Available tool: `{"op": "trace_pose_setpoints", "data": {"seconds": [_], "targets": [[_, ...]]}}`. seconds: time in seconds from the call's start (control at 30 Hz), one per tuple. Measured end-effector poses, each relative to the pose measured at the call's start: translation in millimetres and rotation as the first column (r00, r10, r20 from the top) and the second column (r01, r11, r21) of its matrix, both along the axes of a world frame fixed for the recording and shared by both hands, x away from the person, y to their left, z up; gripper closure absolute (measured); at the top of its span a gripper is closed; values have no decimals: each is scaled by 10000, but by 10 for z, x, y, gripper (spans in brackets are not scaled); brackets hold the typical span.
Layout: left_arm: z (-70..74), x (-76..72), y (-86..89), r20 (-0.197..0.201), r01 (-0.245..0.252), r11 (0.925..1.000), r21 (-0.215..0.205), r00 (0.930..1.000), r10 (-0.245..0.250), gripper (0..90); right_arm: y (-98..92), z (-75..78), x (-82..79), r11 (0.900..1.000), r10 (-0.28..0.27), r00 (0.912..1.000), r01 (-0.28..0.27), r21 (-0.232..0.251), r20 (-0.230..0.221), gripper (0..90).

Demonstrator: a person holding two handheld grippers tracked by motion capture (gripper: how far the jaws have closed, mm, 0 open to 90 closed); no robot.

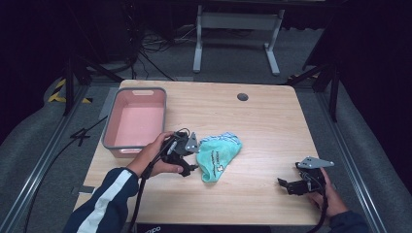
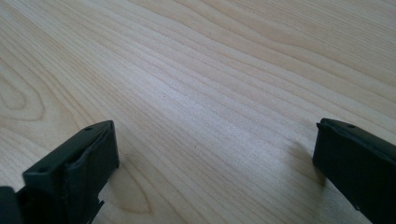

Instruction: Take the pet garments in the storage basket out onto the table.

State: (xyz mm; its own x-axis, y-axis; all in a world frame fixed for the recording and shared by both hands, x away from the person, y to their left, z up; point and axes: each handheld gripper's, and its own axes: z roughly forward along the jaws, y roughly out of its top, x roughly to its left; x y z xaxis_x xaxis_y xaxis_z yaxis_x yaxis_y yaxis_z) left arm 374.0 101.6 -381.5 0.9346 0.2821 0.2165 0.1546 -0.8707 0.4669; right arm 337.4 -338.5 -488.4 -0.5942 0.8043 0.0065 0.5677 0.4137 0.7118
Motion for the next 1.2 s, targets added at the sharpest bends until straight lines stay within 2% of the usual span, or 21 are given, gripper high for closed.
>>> {"op": "trace_pose_setpoints", "data": {"seconds": [0.23,0.27,0.5,0.77,0.87,0.9,0.93,1.07,1.1,1.2], "targets": [[-38,-113,253,134,-38,9993,365,9999,33,204,1,0,0,10000,-10,10000,10,19,-6,6],[-51,-124,285,246,-55,9992,399,9997,45,204,1,0,0,10000,-8,10000,9,20,-6,6],[-115,-201,476,226,-122,9985,540,9997,110,204,0,0,0,10000,-1,10000,1,14,-4,6],[-275,-322,822,491,-702,9961,540,9965,675,203,0,0,0,10000,4,10000,-4,-1,0,6],[-314,-353,918,454,-867,9945,585,9954,841,197,1,1,-3,10000,-31,10000,31,19,-24,6],[-347,-381,1008,574,-1054,9929,552,9931,1022,197,1,1,-3,10000,-29,10000,30,18,-23,6],[-347,-381,1008,574,-1054,9929,552,9931,1022,195,1,1,-3,10000,-29,10000,30,18,-23,6],[-414,-442,1254,624,-1506,9882,270,9869,1487,187,1,1,-2,10000,-29,10000,29,18,-19,6],[-414,-442,1254,624,-1506,9882,270,9869,1487,187,1,1,-3,10000,-30,10000,30,18,-24,6],[-464,-484,1401,599,-1824,9829,234,9817,1808,181,1,1,-2,10000,-30,10000,30,21,-23,6]]}}
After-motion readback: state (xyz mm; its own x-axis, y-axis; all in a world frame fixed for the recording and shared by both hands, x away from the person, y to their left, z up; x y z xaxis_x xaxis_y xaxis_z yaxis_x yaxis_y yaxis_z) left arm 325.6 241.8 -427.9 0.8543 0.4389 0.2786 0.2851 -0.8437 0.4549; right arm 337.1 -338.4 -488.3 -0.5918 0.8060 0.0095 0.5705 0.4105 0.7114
